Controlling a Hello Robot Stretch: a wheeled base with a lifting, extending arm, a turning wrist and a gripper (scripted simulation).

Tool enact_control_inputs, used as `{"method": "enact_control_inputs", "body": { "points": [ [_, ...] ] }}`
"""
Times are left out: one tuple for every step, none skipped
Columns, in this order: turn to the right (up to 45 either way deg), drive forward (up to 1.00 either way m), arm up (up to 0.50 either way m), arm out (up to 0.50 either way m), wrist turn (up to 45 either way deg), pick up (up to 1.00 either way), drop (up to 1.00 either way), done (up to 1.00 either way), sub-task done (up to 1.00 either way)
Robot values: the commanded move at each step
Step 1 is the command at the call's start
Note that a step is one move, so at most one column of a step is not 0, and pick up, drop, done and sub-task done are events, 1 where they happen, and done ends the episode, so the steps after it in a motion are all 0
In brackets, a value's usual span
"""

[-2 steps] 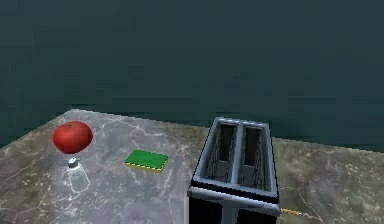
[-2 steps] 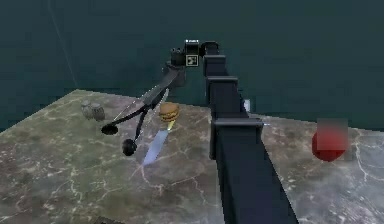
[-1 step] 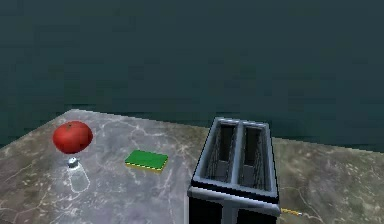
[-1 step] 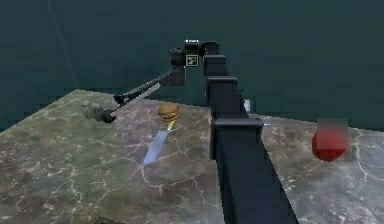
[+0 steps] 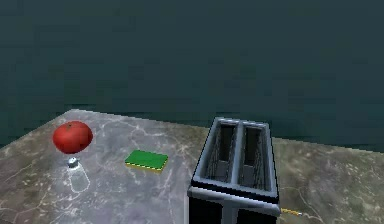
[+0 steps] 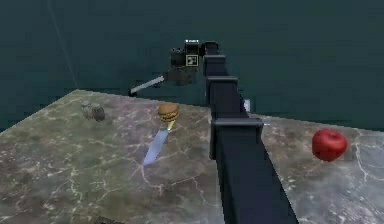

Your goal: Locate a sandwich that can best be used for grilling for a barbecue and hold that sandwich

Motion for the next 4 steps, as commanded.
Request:
{"method": "enact_control_inputs", "body": {
  "points": [
    [0.0, 0.0, 0.0, 0.0, 24.0, 0.0, 0.0, 0.0, 0.0],
    [0.0, 0.0, -0.12, 0.0, 0.0, 0.0, 0.0, 0.0, 0.0],
    [0.0, 0.0, 0.0, 0.0, 0.0, 1.0, 0.0, 0.0, 0.0],
    [0.0, 0.0, 0.1, 0.0, 0.0, 0.0, 0.0, 0.0, 0.0]
  ]
}}
